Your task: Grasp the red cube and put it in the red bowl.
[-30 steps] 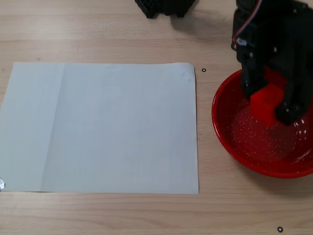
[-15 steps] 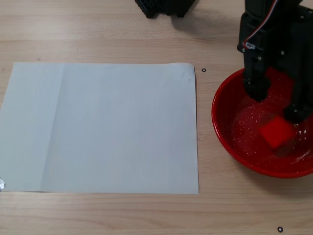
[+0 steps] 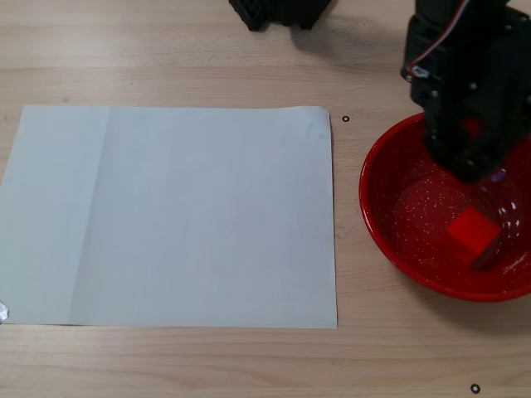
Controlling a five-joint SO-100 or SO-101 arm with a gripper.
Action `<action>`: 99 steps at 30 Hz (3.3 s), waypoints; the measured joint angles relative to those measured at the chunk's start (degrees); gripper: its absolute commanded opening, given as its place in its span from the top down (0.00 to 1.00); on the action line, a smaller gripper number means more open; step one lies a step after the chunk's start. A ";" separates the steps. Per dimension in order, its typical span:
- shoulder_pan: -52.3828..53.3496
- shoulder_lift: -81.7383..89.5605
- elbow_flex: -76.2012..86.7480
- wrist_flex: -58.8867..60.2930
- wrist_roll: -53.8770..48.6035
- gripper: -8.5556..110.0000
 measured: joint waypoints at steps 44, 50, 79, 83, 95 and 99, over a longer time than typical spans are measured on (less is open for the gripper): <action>-25.05 53.79 50.80 -24.52 1.76 0.93; -27.69 63.46 63.90 -35.77 -3.16 0.93; -26.81 100.11 110.83 -54.76 -4.75 0.93; -26.98 101.60 110.83 -47.20 -5.63 0.93; -26.98 103.71 110.83 -28.30 -4.66 0.93; -26.54 103.80 110.83 -24.26 -2.29 0.93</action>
